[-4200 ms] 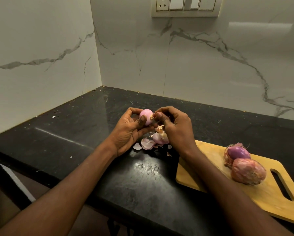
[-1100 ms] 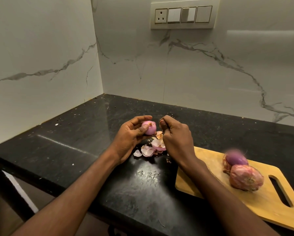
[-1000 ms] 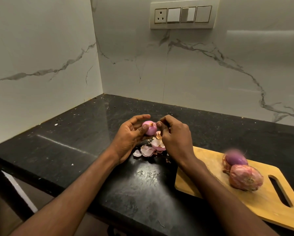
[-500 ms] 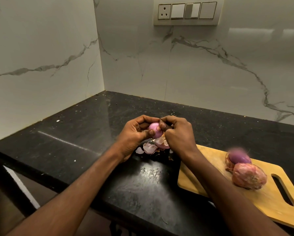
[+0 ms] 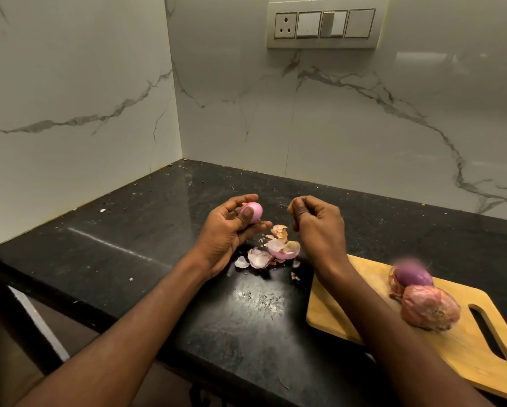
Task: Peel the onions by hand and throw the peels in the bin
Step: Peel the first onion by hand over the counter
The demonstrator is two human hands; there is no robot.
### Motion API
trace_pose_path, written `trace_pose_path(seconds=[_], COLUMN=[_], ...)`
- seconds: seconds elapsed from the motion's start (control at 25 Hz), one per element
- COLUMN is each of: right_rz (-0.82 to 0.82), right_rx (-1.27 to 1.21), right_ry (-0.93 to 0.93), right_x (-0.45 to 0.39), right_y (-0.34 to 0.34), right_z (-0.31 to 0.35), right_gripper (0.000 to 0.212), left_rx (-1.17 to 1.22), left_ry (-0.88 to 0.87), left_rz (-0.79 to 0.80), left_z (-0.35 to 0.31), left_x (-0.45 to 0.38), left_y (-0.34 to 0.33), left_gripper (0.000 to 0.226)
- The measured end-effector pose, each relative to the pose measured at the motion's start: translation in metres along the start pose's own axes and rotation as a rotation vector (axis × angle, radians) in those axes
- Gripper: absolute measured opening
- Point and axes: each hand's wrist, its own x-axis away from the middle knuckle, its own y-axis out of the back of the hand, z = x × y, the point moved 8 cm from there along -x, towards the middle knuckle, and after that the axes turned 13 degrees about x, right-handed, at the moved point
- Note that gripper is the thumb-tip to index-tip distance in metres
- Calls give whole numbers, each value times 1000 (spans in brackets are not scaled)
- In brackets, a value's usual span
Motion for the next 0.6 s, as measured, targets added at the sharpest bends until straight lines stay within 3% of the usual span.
trace_pose_path(seconds=[0.08,0.2,0.36,0.6], right_rz=[5,72,53,19], right_rx=[115,177,189,197], right_ry=[85,202,285,332], right_x=[0,7,11,12], right_y=[-2,-11,-14,-13], right_z=[3,16,24,26], right_gripper=[28,45,24,28], left_rx=[42,25,15,42], left_ry=[50,62,67,156], left_rz=[10,12,32,160], left_z=[2,0,1,5], left_x=[2,3,3,6], left_y=[-2,-4,-5,-14], left_gripper=[42,54,53,48])
